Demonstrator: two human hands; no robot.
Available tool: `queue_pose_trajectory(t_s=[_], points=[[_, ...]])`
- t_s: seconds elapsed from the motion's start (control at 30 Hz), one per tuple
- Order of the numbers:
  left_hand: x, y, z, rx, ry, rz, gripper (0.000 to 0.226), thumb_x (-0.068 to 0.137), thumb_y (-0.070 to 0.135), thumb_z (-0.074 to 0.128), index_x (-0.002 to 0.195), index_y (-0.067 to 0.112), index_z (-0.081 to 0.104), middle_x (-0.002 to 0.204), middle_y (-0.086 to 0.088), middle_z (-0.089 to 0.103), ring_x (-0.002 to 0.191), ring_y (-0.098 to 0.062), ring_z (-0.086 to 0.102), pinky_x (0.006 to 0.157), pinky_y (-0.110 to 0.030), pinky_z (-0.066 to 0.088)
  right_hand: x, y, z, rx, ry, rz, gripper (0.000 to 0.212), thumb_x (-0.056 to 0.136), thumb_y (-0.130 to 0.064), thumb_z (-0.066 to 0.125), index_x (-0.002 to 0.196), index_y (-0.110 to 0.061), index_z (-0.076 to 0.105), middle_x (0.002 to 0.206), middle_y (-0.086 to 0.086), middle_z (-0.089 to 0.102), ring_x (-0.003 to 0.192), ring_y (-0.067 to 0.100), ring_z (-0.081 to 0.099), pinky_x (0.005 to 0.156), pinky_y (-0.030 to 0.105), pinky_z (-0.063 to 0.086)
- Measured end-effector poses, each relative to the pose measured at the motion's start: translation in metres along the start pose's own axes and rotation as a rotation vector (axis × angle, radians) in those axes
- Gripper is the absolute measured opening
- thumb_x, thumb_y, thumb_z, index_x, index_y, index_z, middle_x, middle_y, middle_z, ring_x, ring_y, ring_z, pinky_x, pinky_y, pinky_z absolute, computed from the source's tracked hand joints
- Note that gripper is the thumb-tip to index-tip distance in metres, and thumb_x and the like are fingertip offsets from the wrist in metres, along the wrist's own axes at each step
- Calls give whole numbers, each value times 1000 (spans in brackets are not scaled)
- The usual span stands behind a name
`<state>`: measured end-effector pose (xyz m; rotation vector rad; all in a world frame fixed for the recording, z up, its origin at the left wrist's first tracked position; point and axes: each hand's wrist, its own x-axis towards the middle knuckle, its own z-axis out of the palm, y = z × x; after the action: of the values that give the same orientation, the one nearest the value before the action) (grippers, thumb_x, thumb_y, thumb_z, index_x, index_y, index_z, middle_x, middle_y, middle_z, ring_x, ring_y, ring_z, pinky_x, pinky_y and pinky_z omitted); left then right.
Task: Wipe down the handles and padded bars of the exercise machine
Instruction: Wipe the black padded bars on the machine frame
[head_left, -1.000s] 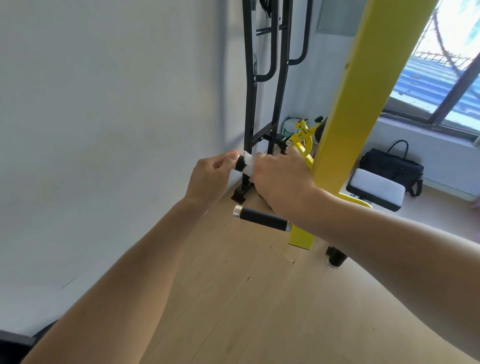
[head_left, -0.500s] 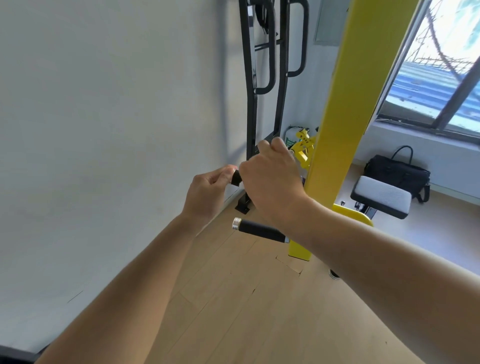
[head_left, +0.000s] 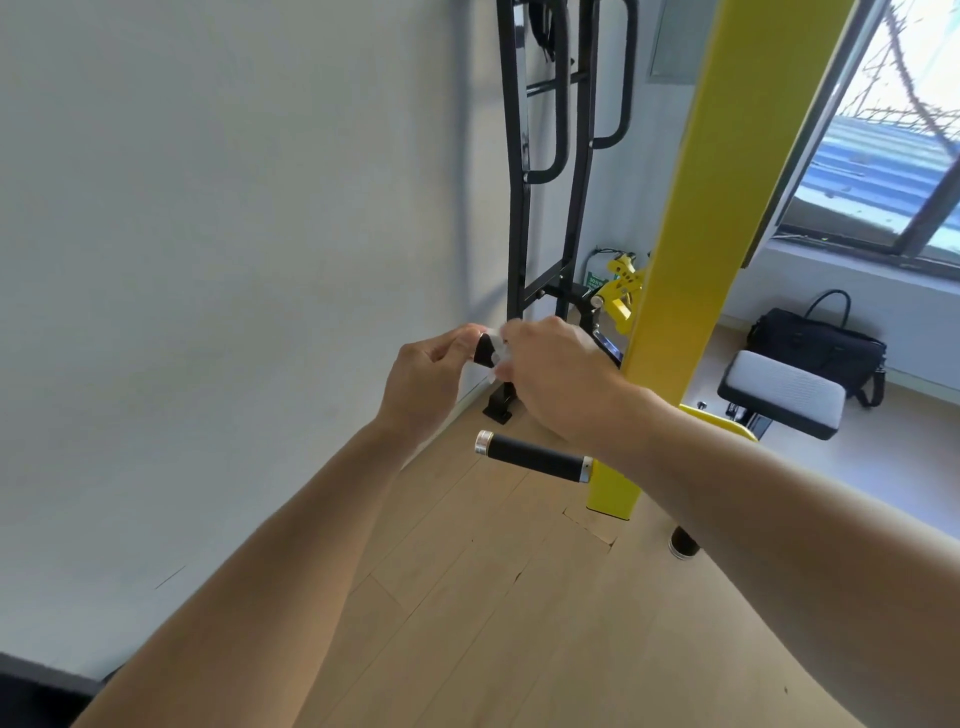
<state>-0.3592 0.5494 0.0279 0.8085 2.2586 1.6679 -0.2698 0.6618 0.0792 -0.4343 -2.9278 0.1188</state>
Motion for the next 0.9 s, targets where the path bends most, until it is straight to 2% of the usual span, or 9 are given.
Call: queue_pose_trajectory(t_s=[0.13,0.27,0.37,0.5,0.6,0.67,0.73,0.8,0.9], points=[[1,-2,0,-34,30,-37,28,104,40,50,109,37,77,102,6,78,98,-12,68,75,-12,43,-22,-6,-5,-97,127,-47,28,98,-10,57,126,-9,56,92,6,64,83,23,67,73,33,57],[-8,-15,6,-88,43,-56,23,103,43,50,109,39,72,93,19,74,90,1,66,79,-12,47,-63,1,26,23,208,-313,46,78,4,72,121,-12,68,99,7,76,89,29,73,76,43,59],[-19,-54,19,30,21,-146,51,105,54,33,134,24,63,130,6,67,122,-13,60,102,-26,45,-57,16,65,-12,91,-239,46,90,-1,66,135,-11,60,134,7,63,123,26,61,101,42,51],[-36,-92,39,75,-1,-328,43,107,46,34,128,19,61,120,4,63,105,-11,57,79,-15,42,-30,11,117,138,142,13,39,89,-3,71,126,-13,67,135,9,61,124,27,57,99,37,52],[-38,-105,45,20,20,-401,40,106,45,38,128,21,62,122,-1,66,104,-14,60,86,-32,51,-39,-3,155,92,4,-41,34,96,-15,61,130,-15,62,137,7,54,133,26,45,117,40,30],[-36,-106,43,34,22,-400,34,105,38,43,127,21,63,116,-3,67,95,-10,60,74,-27,48,-43,2,161,47,46,-114,35,97,-20,56,132,-18,60,139,6,52,136,27,41,119,43,25],[-33,-108,44,33,-4,-377,35,104,42,46,128,24,64,116,0,67,99,-10,61,75,-26,49,-42,9,149,24,31,-49,31,101,-19,53,130,-16,59,132,3,58,127,22,52,111,35,38],[-32,-108,45,-1,-28,-369,37,104,43,47,135,28,61,125,4,66,114,-14,61,94,-32,52,-40,11,133,-7,-19,57,25,102,-19,54,125,-11,61,116,4,67,106,20,65,87,30,52],[-29,-109,45,-20,-72,-360,38,104,41,48,140,31,59,127,11,64,119,-10,58,103,-30,47,-40,16,114,-150,-108,137,20,98,-21,61,114,-10,66,92,5,66,80,19,64,65,28,51]])
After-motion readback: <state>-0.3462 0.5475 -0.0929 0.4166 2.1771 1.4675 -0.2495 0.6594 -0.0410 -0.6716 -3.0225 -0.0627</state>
